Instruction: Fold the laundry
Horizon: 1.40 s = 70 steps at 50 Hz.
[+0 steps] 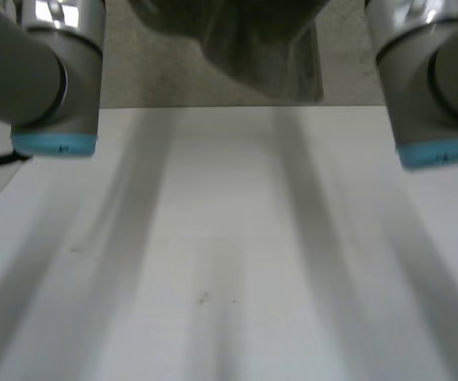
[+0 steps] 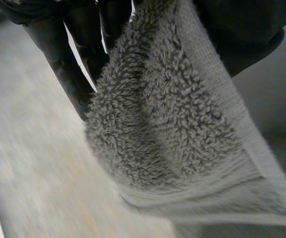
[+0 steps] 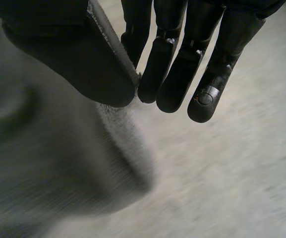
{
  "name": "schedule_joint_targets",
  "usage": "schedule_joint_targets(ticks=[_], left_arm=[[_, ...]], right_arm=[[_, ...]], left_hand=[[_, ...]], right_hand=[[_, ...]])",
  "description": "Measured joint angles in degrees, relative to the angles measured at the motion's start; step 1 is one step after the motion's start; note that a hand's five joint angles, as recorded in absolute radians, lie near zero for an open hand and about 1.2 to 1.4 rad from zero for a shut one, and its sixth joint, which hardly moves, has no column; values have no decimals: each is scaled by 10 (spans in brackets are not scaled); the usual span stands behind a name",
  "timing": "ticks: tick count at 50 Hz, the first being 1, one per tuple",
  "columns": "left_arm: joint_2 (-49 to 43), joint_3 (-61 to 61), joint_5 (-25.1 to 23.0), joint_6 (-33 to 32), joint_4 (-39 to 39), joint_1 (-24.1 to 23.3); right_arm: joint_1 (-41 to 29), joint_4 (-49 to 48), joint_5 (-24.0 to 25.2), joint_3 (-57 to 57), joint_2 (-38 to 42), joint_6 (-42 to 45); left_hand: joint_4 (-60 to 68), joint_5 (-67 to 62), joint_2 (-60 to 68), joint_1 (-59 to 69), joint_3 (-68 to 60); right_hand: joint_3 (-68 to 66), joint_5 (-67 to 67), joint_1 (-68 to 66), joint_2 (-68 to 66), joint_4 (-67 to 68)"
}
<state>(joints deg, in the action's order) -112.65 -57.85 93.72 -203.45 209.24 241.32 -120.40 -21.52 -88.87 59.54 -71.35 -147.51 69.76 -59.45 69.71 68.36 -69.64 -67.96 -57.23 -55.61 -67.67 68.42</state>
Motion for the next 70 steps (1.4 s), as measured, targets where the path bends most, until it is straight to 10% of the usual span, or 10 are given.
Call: schedule_joint_targets(ticks=[33, 42, 70], left_arm=[[46, -530, -58, -108, -76, 22], [81, -558, -55, -117, -75, 21], [81, -573, -55, -115, -68, 25]], right_arm=[[1, 363, 104, 318, 23, -6], [20, 360, 127, 280, -44, -26], [29, 364, 129, -1, 253, 166]], left_hand=[[0, 0, 0, 0, 0], [0, 0, 0, 0, 0], [0, 0, 0, 0, 0]], right_hand=[[50, 36, 15, 49, -54], [415, 408, 317, 408, -420], [375, 375, 301, 376, -380]])
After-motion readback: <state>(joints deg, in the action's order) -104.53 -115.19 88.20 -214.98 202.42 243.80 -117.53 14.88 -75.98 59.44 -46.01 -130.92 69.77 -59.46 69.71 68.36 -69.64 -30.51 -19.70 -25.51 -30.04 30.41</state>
